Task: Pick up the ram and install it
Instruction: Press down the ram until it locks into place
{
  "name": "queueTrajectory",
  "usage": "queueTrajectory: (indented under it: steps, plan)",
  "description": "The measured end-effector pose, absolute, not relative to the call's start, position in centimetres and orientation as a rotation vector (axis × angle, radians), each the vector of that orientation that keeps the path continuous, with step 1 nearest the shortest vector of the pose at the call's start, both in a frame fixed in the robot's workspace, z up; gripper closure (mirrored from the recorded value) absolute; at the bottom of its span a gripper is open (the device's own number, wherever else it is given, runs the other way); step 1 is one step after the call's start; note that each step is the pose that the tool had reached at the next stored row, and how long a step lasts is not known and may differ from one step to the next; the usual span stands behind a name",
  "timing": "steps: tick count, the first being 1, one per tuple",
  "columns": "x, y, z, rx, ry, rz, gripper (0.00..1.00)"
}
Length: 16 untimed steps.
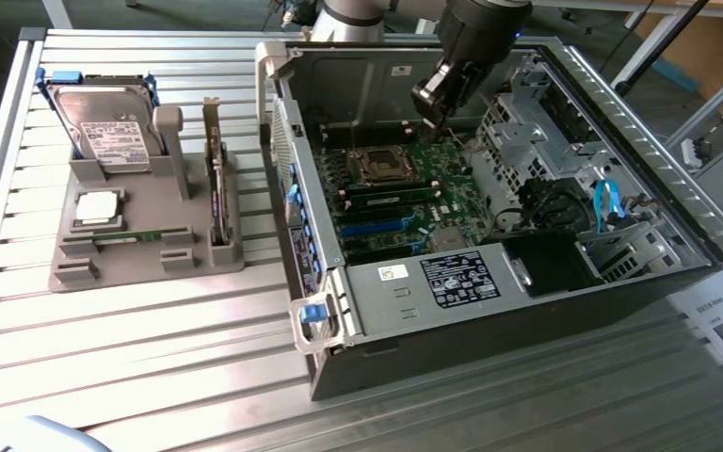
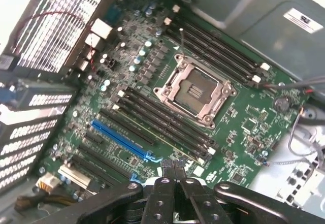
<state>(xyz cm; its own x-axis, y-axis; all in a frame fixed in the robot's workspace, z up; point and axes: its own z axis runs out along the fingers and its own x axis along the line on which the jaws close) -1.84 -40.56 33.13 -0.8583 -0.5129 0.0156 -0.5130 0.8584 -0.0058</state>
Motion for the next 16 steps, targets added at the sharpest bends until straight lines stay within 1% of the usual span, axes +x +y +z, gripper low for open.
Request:
queueTrajectory:
  steps: [16]
  plan:
    - [-1.84, -40.56, 32.97, 0.454, -3.094, 0.013, 0.90]
